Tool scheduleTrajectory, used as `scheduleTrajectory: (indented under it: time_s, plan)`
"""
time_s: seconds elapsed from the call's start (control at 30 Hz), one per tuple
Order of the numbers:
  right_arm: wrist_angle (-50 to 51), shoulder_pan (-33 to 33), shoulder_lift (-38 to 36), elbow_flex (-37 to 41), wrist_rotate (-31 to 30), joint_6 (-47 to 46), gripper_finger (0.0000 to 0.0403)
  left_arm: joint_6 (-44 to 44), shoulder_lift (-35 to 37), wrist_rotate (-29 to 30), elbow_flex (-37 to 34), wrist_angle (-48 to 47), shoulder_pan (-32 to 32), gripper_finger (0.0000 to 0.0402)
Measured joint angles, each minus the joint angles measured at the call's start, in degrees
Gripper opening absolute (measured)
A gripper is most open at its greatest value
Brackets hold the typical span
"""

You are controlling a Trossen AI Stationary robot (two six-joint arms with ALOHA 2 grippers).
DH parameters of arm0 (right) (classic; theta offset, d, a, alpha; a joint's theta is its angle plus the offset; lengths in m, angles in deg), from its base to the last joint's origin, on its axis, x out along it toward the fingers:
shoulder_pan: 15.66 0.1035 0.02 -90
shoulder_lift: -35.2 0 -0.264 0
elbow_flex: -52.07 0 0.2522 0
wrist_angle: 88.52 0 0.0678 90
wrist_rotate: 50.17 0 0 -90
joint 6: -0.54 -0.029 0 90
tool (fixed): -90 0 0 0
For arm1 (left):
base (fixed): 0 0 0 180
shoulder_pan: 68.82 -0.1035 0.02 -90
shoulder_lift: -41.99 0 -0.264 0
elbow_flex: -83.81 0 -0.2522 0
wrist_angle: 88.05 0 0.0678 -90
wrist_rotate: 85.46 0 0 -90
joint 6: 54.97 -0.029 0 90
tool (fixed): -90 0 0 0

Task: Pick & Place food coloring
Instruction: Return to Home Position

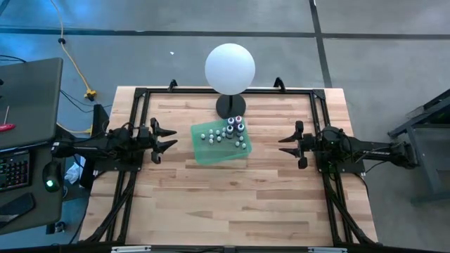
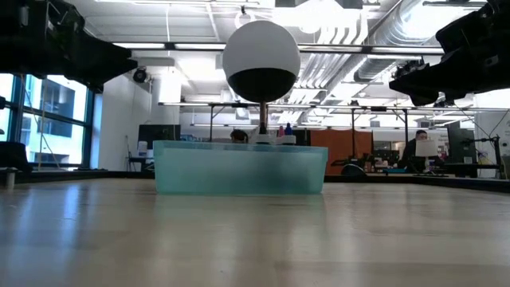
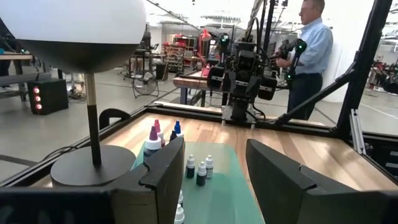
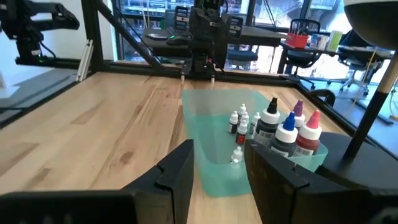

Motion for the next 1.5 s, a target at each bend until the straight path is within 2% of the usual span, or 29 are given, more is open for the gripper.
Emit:
scheduleTrajectory:
  time_s: [0.2, 1.5]
  plan:
    - [0.0, 0.0, 0.0, 0.0, 0.0, -3.99, 0.0133, 0.0, 0.0, 0.04, 0.0, 0.0, 0.0, 0.017]
    - [0.02, 0.0, 0.0, -0.02, 0.02, -3.97, 0.0134, 0.0, 0.0, 0.11, -0.02, 0.02, -0.02, 0.017]
